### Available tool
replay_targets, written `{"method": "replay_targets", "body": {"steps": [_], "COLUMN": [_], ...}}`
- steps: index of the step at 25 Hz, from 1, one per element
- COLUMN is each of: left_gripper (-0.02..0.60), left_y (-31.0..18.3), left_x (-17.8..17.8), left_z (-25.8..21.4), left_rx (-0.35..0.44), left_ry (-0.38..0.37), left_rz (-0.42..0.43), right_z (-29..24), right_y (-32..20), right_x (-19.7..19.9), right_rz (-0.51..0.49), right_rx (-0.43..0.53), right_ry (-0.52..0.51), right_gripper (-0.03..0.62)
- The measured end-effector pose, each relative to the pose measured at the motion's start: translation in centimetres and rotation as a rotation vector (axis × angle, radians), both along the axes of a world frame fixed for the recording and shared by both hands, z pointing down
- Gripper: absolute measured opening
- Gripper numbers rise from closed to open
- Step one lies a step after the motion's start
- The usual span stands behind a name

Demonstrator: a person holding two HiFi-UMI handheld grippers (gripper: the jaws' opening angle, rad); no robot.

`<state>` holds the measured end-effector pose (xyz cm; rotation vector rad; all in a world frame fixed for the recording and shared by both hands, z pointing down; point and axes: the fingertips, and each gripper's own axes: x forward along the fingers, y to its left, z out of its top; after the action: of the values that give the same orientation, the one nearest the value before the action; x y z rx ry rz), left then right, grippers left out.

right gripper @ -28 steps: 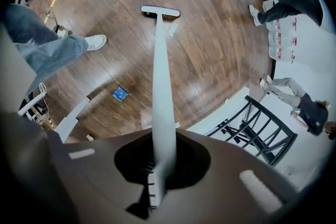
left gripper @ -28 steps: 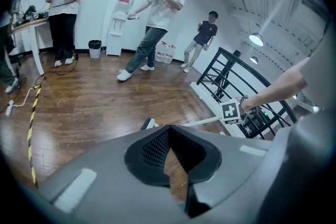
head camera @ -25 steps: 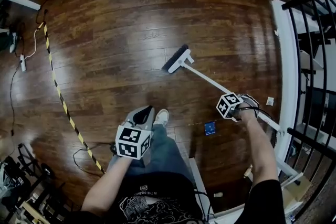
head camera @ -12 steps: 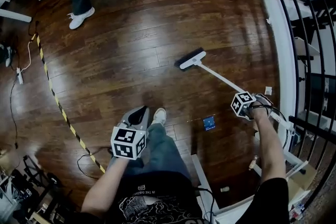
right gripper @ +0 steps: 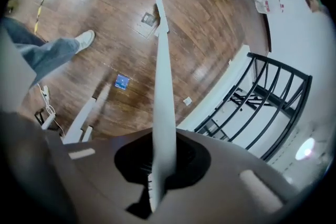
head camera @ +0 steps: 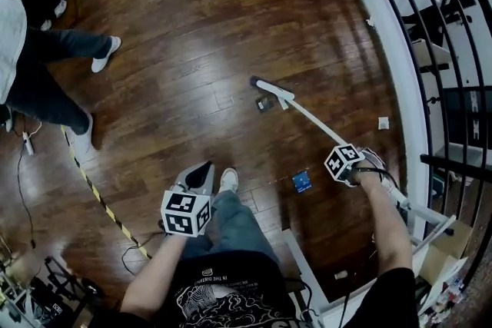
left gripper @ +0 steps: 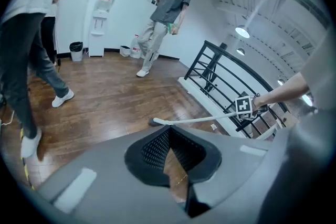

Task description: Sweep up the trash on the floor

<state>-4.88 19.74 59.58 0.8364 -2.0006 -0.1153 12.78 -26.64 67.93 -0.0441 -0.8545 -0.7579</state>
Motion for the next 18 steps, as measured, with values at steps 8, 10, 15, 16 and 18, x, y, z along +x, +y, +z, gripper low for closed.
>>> {"method": "replay_targets", "body": {"steps": [8, 10, 15, 16, 18], "left_gripper": [0.005, 0.005, 0.005, 0.005, 0.005], "left_y": [-3.2, -3.9, -6.7, -7.5, -9.1], "left_x": [0.0, 0.5, 1.6, 1.8, 1.9], "left_z": [-3.6, -4.3, -5.9, -6.2, -6.7], "left_rx": [0.018, 0.022, 0.04, 0.046, 0.06], "left_ry": [-0.044, -0.054, -0.073, -0.077, -0.088], "left_rz": [0.087, 0.12, 0.21, 0.228, 0.259], "right_z": [-1.2, -1.4, -2.4, -2.7, -3.2], "right_y": [7.7, 11.2, 18.9, 20.0, 21.7], "right_x": [6.8, 8.7, 10.9, 10.9, 10.3], "right_rz": [0.461, 0.618, 0.908, 0.949, 1.032], "right_rx": [-0.209, -0.275, -0.438, -0.461, -0.522], "right_ry": [-0.238, -0.297, -0.449, -0.475, -0.53], "right_gripper": [0.0, 0.0, 0.0, 0.0, 0.0]}}
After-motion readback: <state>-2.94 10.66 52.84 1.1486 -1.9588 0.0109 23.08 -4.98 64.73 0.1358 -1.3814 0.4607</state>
